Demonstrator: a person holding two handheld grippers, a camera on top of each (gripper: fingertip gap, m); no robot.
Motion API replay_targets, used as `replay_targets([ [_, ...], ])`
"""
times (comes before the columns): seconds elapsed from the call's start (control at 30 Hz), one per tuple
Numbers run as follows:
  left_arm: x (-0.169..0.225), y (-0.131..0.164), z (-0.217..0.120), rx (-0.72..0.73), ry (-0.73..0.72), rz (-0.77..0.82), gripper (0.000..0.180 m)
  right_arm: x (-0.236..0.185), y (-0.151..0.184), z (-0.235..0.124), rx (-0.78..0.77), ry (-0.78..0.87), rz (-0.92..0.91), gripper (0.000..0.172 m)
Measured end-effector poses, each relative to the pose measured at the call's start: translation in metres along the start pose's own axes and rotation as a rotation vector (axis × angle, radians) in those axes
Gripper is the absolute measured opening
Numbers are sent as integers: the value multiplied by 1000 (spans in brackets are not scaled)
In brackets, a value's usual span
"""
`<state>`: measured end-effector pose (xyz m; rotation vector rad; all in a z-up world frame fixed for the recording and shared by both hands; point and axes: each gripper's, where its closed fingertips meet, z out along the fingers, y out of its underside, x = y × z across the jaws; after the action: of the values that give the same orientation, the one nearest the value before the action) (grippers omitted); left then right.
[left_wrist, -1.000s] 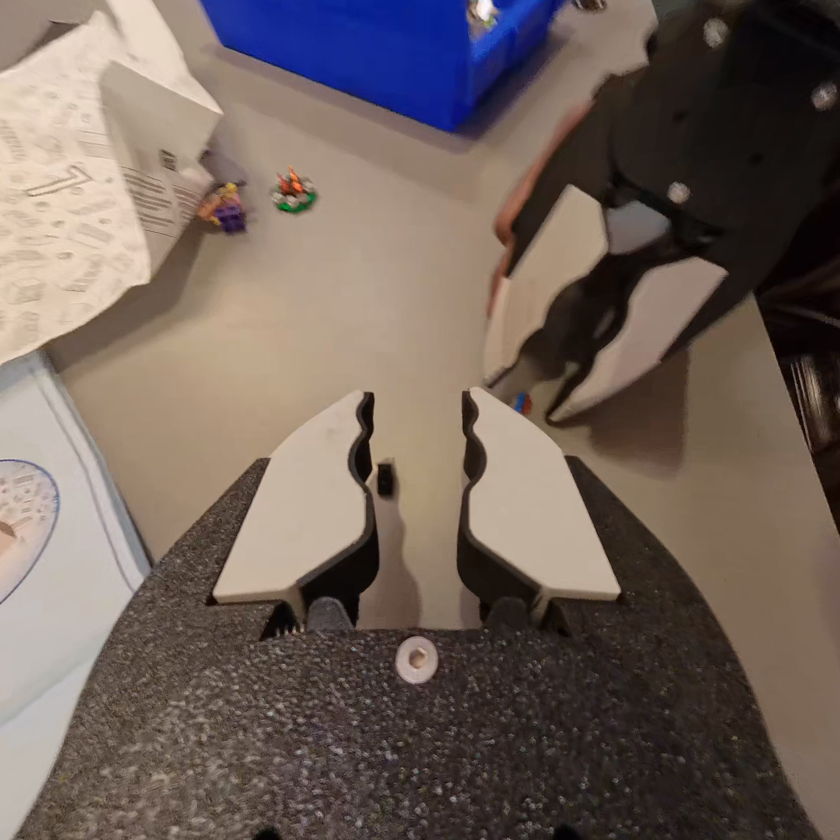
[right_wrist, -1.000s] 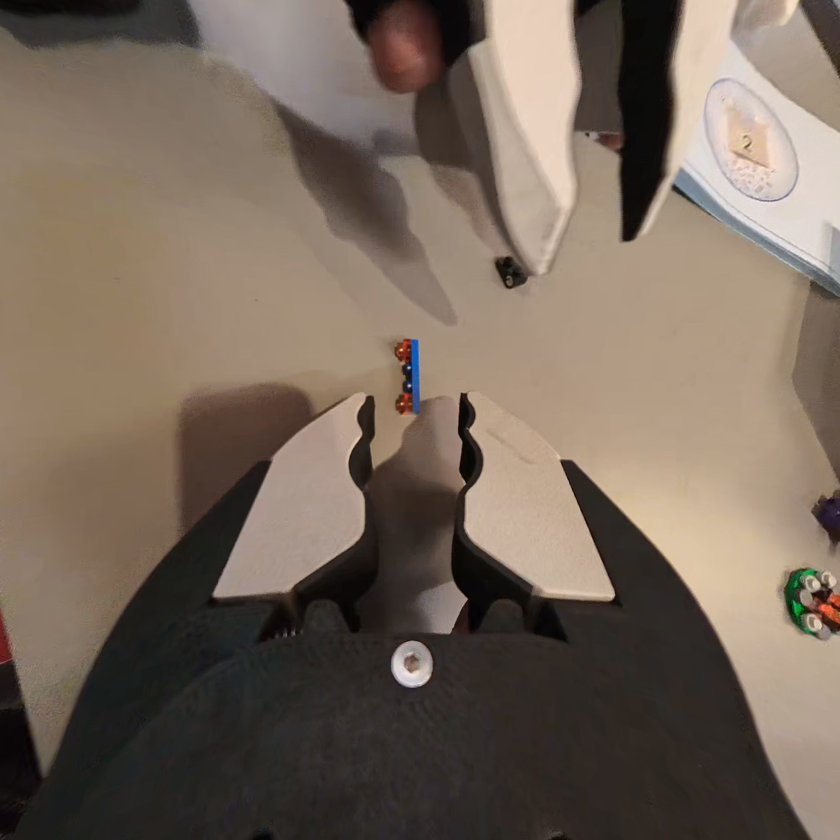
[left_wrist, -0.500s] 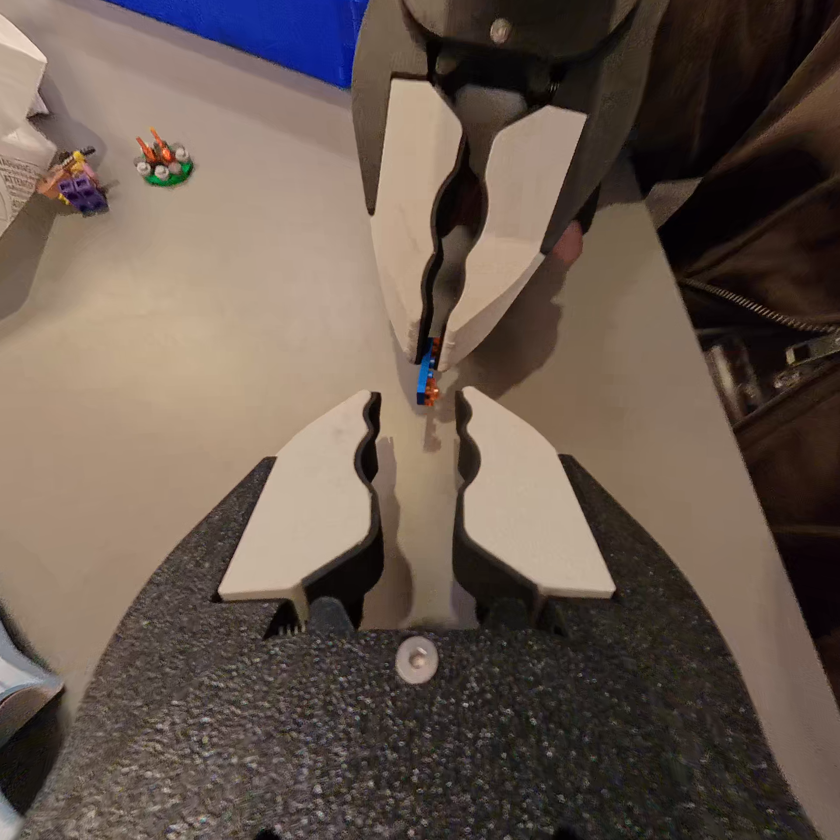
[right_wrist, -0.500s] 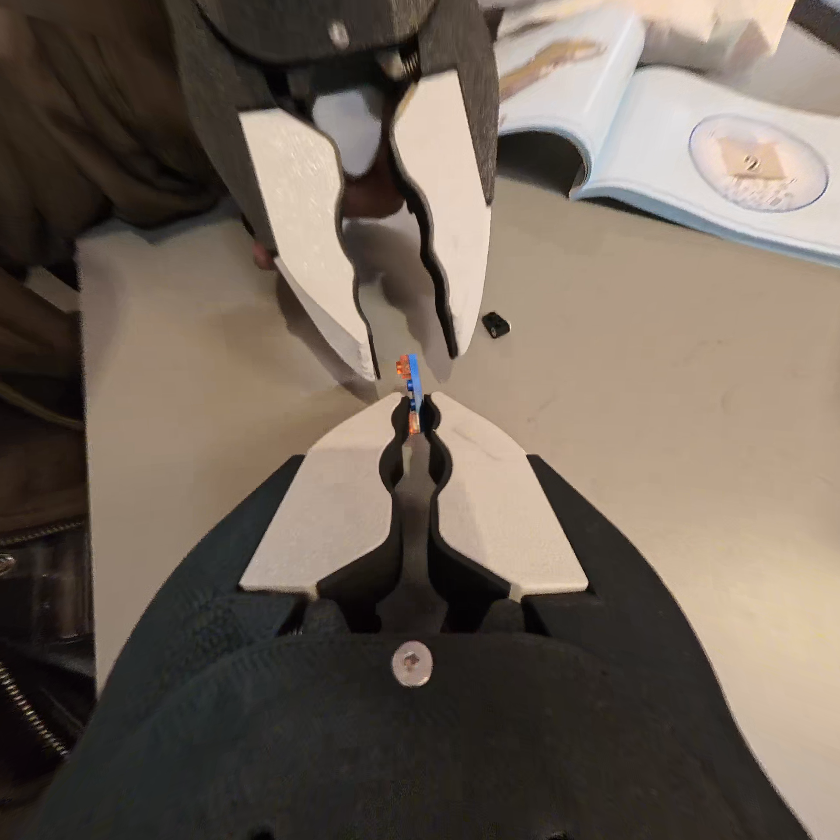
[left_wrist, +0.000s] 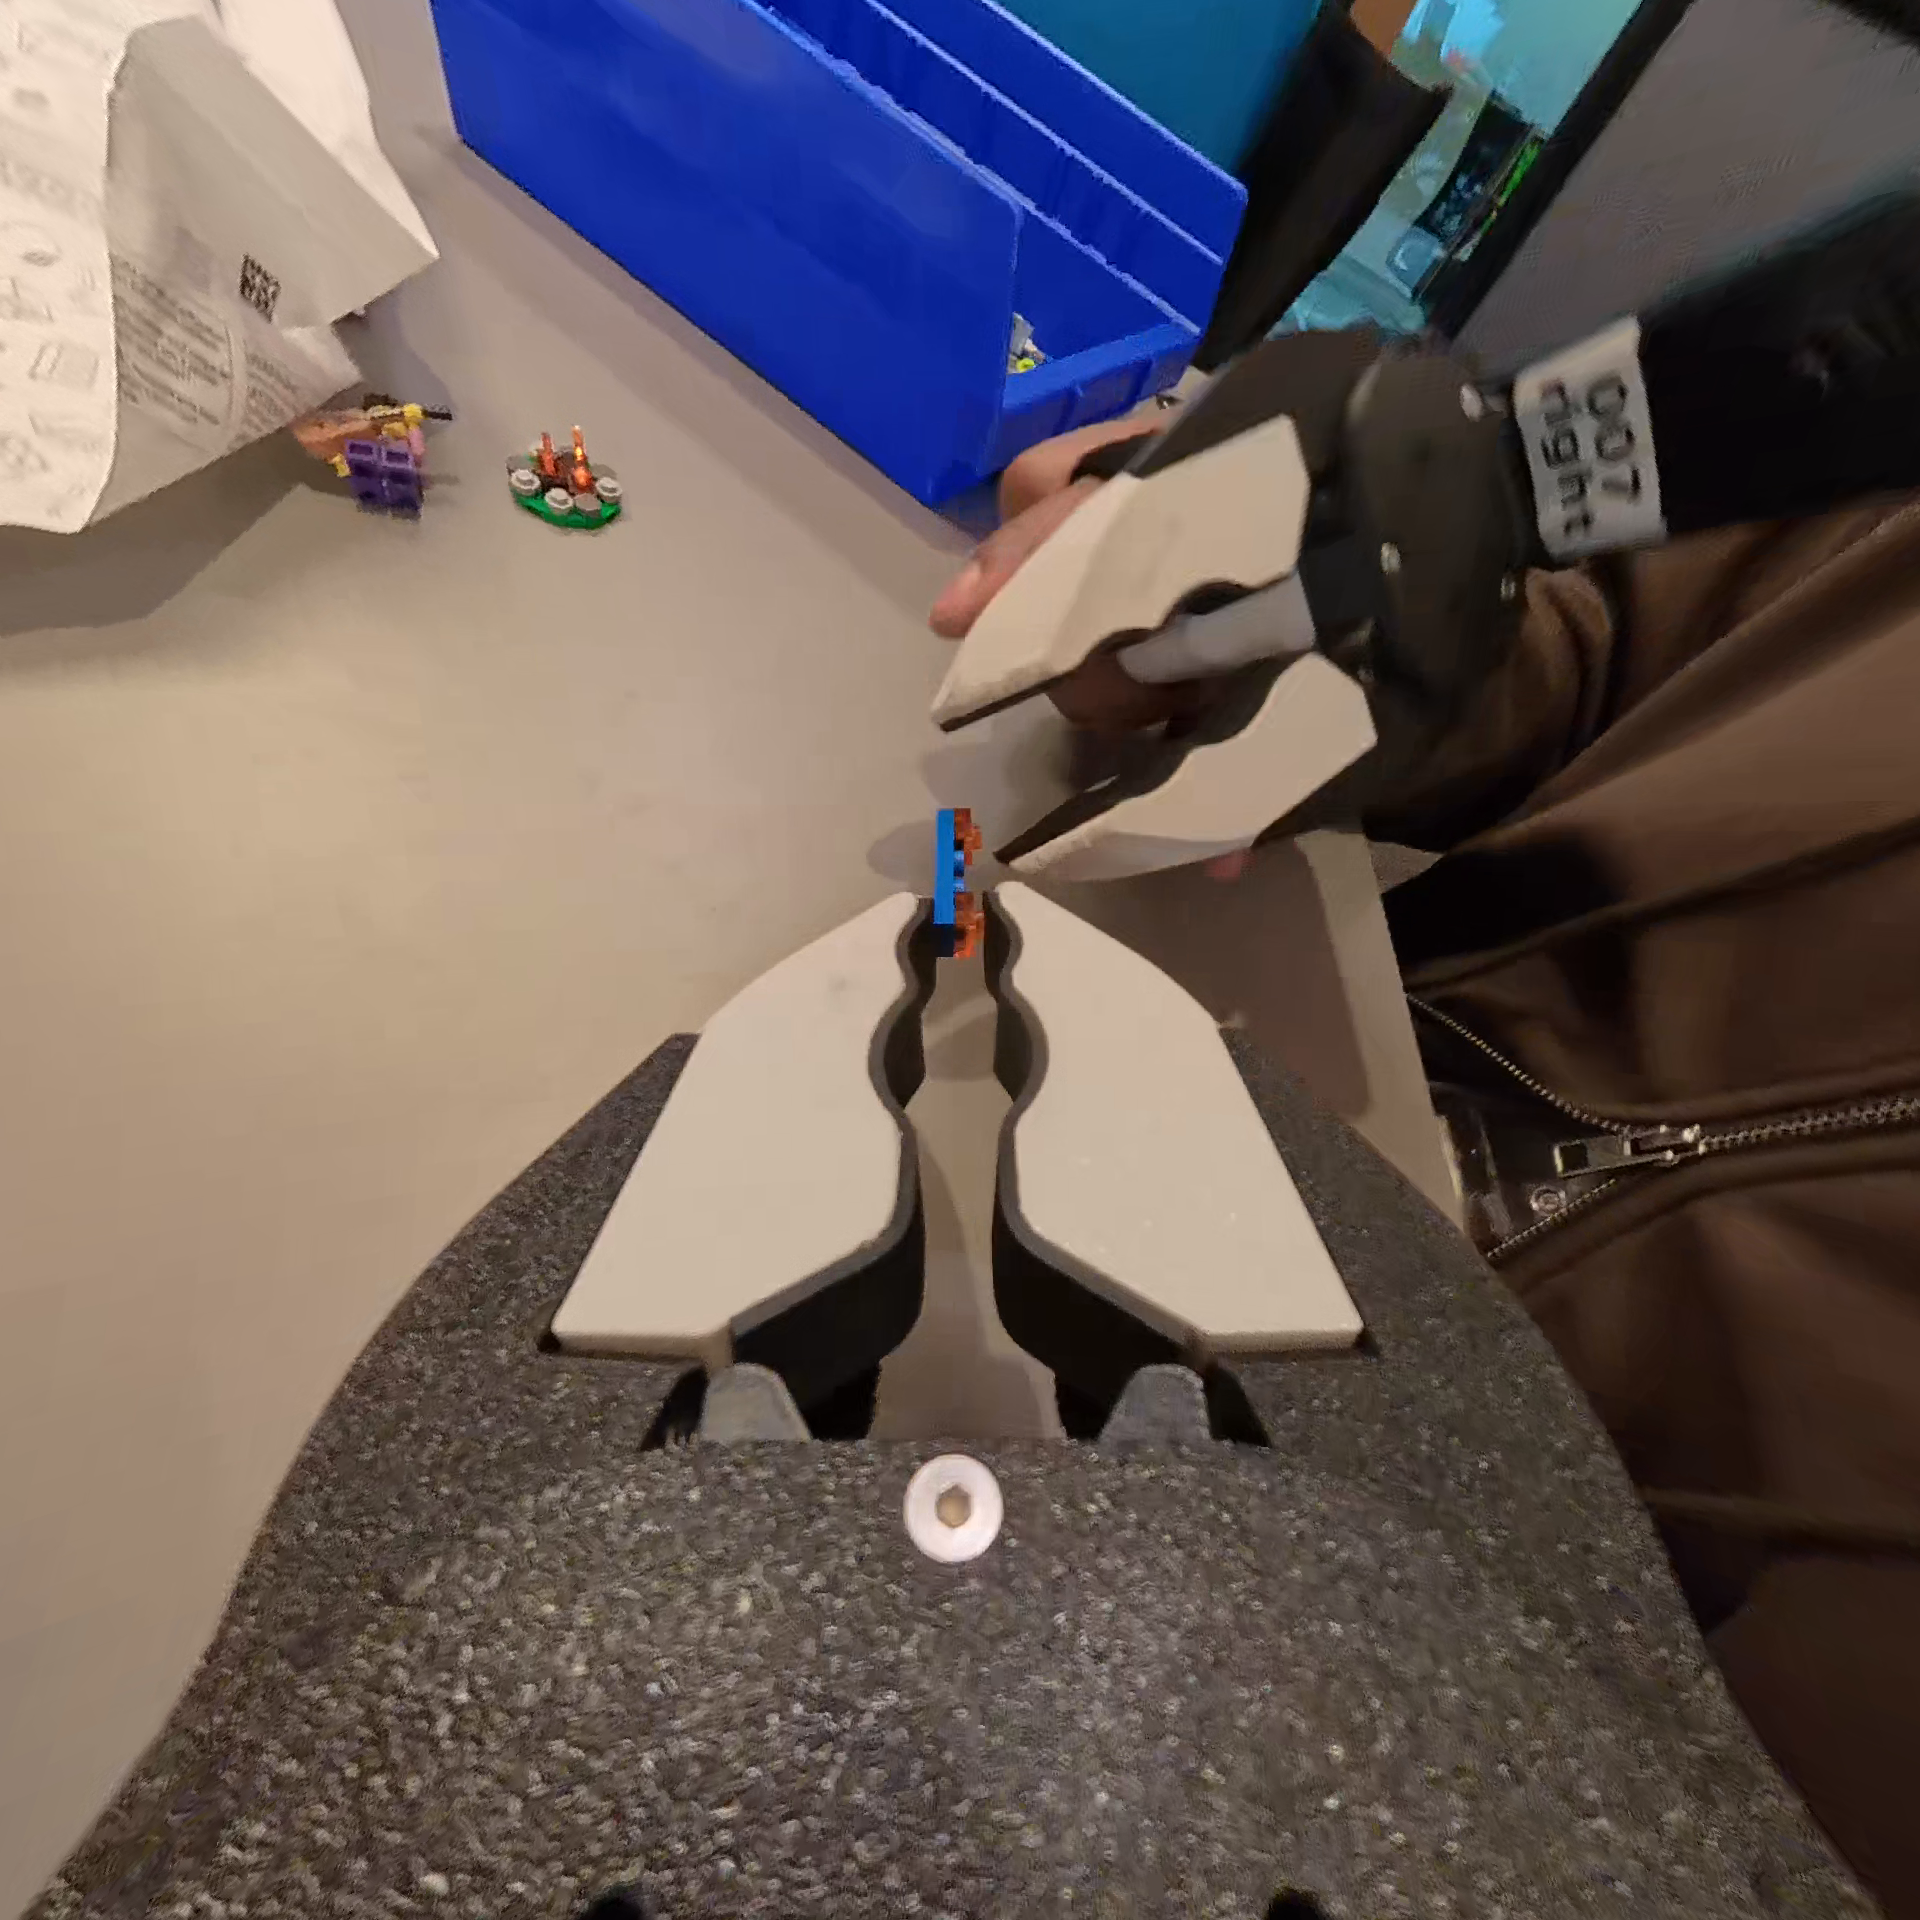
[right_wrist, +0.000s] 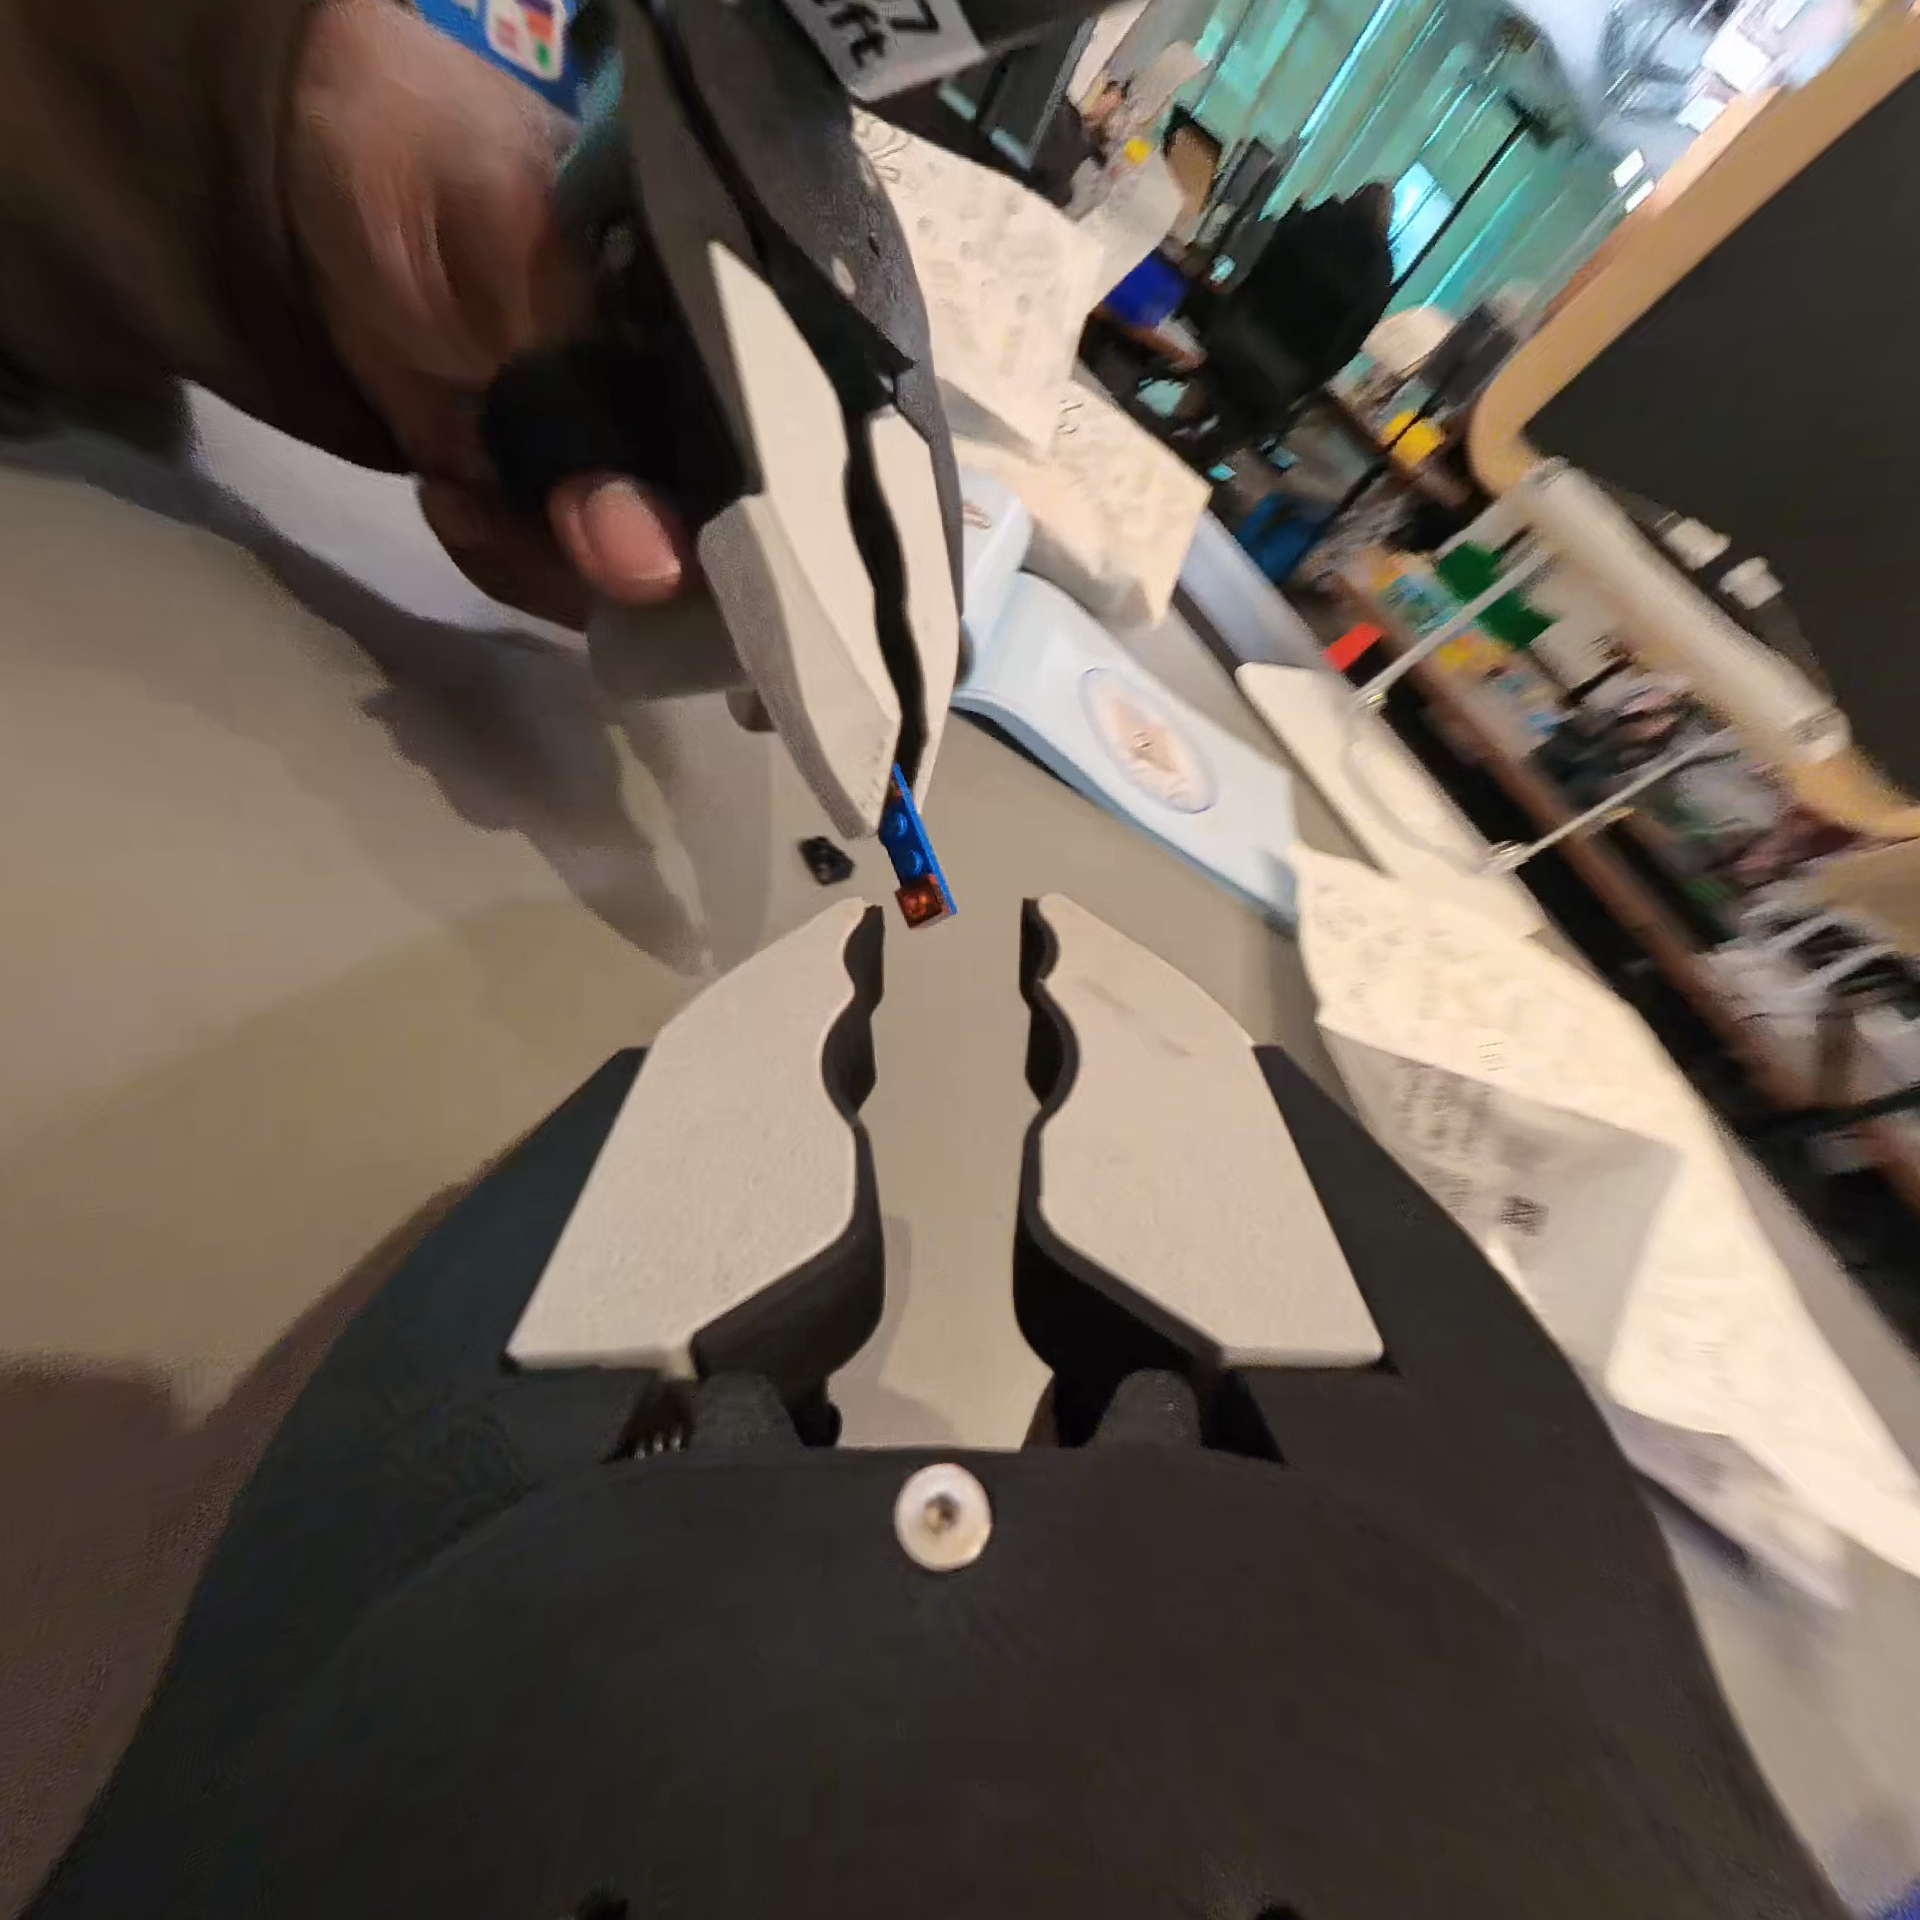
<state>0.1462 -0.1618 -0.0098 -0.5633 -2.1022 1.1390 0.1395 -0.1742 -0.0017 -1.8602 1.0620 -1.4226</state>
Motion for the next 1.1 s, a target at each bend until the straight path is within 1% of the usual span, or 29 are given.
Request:
replay_targets([
  [0.1, -1, 2, 2, -10, 0, -39, 8, 1, 2, 3, -34, 96, -187, 25],
  [0.17, 0, 3, 3, -13, 7, -52, 8, -2, 6, 8, -68, 118, -271, 24],
  [0.23, 1, 4, 5, -20, 4, -64, 8, -4, 5, 10, -73, 132, -326, 20],
  [0.33, -1, 3, 3, -12, 0, -76, 8, -6, 4, 12, -79, 137, -368, 9],
  [0.4, -2, 3, 3, -8, -2, -79, 8, -6, 4, 13, -84, 137, -370, 8],
  [0.47, -3, 5, 3, -17, -11, -47, 8, -7, 5, 14, -82, 115, -342, 8],
  [0.63, 1, 4, 3, -10, 30, -33, 8, -9, 0, 8, -19, 24, -161, 8],
  [0.7, 3, 3, 3, -10, 39, -37, 8, -9, -1, 6, -4, 11, -131, 8],
  [0.77, 3, 3, 4, -8, 48, -66, 8, -9, -1, 5, -4, 26, -164, 8],
  [0.87, 0, 6, 6, -20, 38, -94, 8, -11, 2, 5, -41, 81, -314, 8],
  [0.93, 0, 7, 7, -26, 27, -92, 9, -12, 3, 4, -54, 109, -382, 8],
  [1.0, 1, 6, 7, -27, 14, -65, 9, -12, 1, 2, -46, 119, -389, 8],
  [1.1, 4, 3, 7, -17, 34, -52, 9, -11, -2, -1, -4, 77, -270, 8],
])
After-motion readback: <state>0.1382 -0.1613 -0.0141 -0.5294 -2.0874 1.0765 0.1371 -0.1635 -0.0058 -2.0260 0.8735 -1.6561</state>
